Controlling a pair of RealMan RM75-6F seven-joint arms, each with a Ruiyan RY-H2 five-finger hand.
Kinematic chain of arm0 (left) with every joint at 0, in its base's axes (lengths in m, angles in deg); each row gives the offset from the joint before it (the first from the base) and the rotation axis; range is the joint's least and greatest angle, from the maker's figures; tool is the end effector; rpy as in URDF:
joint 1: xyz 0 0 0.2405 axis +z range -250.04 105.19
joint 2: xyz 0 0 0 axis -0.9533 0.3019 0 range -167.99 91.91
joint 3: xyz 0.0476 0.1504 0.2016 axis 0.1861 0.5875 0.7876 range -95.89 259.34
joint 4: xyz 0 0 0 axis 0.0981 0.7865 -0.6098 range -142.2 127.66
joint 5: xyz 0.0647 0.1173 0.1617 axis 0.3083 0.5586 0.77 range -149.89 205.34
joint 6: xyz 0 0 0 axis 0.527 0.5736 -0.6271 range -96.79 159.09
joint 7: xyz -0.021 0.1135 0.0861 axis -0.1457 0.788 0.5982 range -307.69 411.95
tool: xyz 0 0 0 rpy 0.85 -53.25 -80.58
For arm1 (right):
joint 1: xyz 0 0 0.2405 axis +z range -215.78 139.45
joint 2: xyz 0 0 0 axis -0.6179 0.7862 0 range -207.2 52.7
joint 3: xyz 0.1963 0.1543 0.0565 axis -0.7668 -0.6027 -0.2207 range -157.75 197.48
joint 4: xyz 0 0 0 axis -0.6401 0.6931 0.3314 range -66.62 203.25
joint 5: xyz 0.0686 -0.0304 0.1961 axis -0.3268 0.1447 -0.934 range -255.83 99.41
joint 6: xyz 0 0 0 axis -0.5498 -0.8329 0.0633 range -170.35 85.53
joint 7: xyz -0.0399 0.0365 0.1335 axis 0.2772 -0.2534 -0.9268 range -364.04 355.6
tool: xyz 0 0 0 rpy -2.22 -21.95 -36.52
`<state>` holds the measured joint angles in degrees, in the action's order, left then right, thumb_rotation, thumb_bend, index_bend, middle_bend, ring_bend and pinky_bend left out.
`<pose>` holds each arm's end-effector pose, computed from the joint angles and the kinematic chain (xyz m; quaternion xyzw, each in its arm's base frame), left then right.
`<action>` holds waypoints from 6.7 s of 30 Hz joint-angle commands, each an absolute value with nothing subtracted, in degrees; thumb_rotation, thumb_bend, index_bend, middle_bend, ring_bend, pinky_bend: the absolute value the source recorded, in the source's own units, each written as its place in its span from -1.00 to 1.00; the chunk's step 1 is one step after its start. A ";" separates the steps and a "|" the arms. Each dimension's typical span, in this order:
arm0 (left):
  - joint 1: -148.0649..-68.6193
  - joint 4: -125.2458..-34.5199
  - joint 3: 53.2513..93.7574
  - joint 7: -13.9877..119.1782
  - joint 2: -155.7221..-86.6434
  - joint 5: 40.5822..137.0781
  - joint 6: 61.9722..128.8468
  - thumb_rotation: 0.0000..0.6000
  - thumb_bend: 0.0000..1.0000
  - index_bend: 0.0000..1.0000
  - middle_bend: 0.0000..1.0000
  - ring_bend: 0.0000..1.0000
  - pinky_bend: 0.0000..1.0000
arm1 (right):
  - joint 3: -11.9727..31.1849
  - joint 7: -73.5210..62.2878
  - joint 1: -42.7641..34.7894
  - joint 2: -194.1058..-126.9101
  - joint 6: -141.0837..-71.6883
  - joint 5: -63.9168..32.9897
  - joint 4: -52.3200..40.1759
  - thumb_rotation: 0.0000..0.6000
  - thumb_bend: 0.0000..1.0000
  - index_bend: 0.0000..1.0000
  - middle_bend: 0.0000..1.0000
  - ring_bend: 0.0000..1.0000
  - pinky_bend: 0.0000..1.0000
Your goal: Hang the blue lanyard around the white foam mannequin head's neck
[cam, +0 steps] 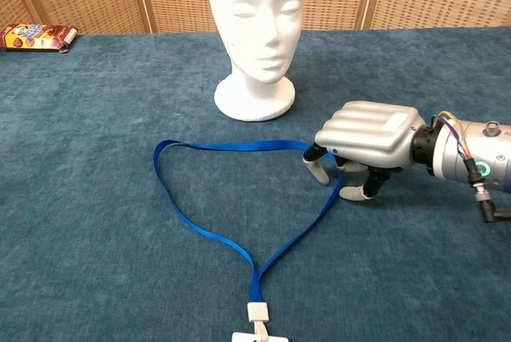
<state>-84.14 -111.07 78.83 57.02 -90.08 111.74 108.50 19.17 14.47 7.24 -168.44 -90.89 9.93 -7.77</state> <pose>-0.2722 0.2113 0.1894 -0.6534 -0.3641 -0.3520 0.5627 -0.1501 -0.3108 -0.0607 0.8866 -0.1732 0.2968 0.3096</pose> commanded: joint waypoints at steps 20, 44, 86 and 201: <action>-84.05 -110.49 78.95 56.59 -90.19 111.79 108.61 0.30 -0.71 -0.10 0.00 -0.20 -0.53 | 19.45 14.05 7.39 -169.17 -90.59 9.37 -7.35 1.00 -0.11 0.06 1.00 1.00 1.00; -84.71 -109.84 78.75 56.51 -90.64 112.93 108.59 0.31 -0.71 -0.10 0.00 -0.20 -0.53 | 19.36 12.58 6.93 -168.60 -91.32 8.61 -8.08 1.00 0.01 0.10 1.00 1.00 1.00; -109.40 -105.62 79.75 72.48 -99.78 125.47 80.20 1.00 -0.42 -0.04 1.00 1.00 1.00 | 18.61 13.60 6.68 -168.61 -90.88 5.92 -9.40 1.00 0.02 0.13 1.00 1.00 1.00; -128.57 -95.60 85.06 96.21 -122.62 94.79 69.97 0.70 -0.18 0.01 1.00 1.00 1.00 | 18.88 9.86 4.41 -170.31 -92.17 5.62 -5.70 1.00 0.02 0.17 1.00 1.00 1.00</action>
<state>-128.56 -95.61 85.05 96.22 -122.60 94.80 69.96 18.88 9.86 4.41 -170.31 -92.17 5.62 -5.69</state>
